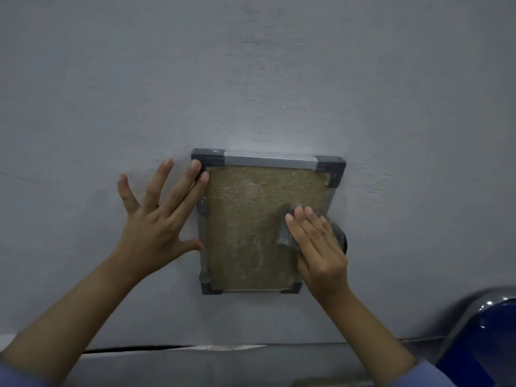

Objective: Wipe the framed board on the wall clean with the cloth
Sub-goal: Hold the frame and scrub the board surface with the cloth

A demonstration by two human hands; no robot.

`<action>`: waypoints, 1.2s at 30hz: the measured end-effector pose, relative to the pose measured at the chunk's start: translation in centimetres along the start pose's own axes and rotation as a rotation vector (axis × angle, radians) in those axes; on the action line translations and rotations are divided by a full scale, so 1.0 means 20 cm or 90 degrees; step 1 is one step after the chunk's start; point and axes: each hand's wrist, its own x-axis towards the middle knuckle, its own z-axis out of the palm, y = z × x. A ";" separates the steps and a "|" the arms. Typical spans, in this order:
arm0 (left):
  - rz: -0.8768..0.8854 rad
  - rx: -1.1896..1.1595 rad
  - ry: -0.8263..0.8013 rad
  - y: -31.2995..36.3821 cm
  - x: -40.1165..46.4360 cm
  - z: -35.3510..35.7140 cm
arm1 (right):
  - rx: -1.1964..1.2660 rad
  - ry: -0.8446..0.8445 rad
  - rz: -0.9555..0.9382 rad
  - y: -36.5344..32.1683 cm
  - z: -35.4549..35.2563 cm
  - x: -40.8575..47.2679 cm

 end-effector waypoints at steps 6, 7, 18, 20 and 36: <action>0.000 -0.031 -0.006 0.01 -0.01 -0.01 | 0.076 -0.071 0.060 -0.07 -0.06 -0.08; 0.000 -0.038 -0.007 0.01 -0.01 -0.01 | 0.108 -0.048 0.098 -0.08 -0.09 -0.06; 0.003 -0.064 -0.018 0.01 0.00 -0.01 | 0.075 0.145 0.290 -0.27 0.10 0.18; 0.006 -0.063 -0.007 0.01 0.01 0.00 | 0.065 0.130 0.259 -0.33 0.15 0.16; 0.021 0.100 0.021 -0.06 0.01 -0.10 | 0.124 0.107 0.237 -0.32 0.01 0.24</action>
